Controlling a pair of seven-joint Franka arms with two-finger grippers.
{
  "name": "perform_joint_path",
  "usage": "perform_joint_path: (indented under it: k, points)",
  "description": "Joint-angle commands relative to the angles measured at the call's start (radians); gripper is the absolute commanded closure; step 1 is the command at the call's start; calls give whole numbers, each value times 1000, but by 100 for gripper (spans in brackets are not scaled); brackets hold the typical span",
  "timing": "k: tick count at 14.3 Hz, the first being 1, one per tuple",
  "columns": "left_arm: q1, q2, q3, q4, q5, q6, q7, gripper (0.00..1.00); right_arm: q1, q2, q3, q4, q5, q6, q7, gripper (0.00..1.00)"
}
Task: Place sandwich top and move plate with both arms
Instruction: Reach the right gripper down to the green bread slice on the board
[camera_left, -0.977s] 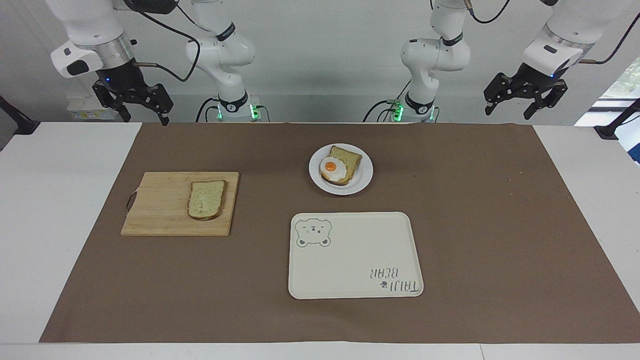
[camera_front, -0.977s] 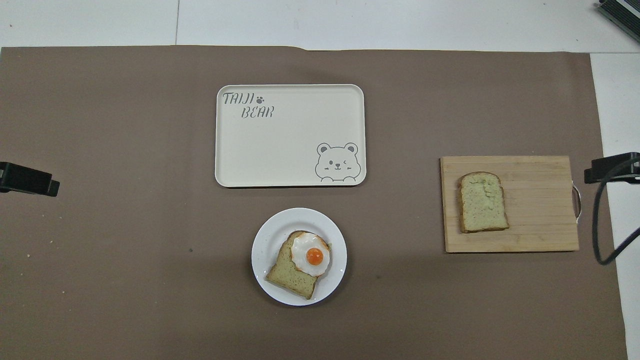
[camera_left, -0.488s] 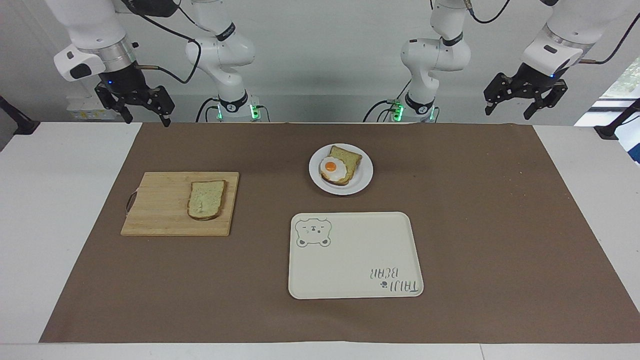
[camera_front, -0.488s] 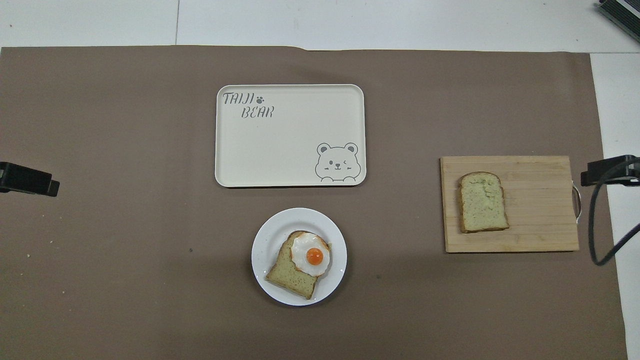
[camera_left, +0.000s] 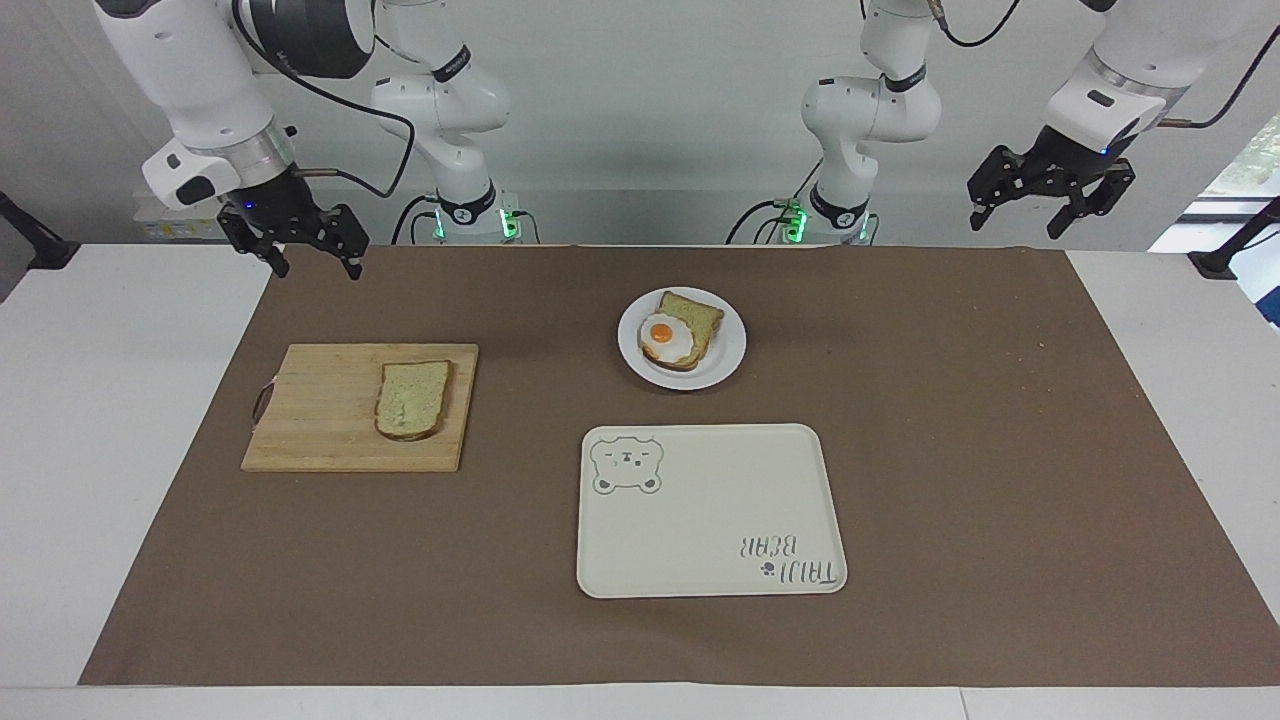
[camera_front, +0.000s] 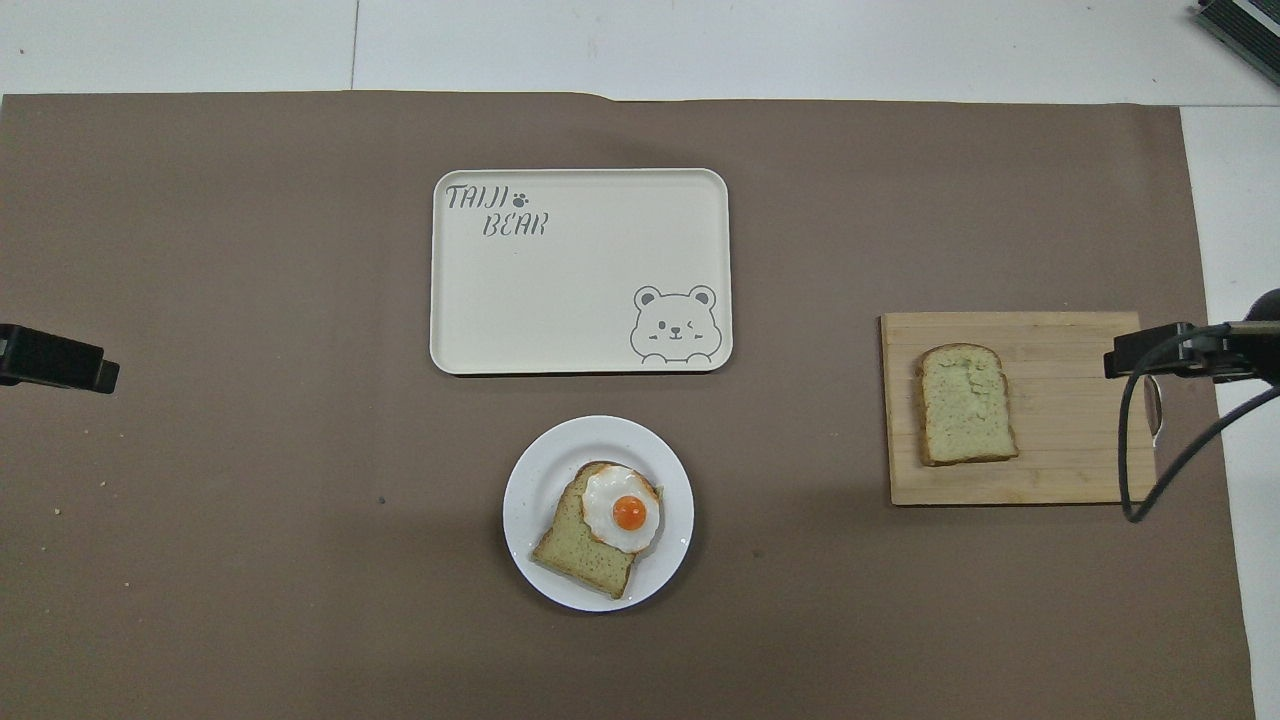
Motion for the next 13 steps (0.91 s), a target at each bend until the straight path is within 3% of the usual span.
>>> perform_joint_path:
  k: [1,4,8,13]
  points:
    - [-3,-2,3,5,6,-17,-11,0,-10,-12,3,-83,45,83,-29,0]
    - [-3,-2,3,5,6,-17,-11,0,3,3,3,-164,53,178,-29,0]
    - [-3,-2,3,5,6,-17,-11,0,6,84,3,-185,53,246,-34,0]
    - [-3,-2,3,5,6,-17,-11,0,1,120,3,-254,55,371,-103,0]
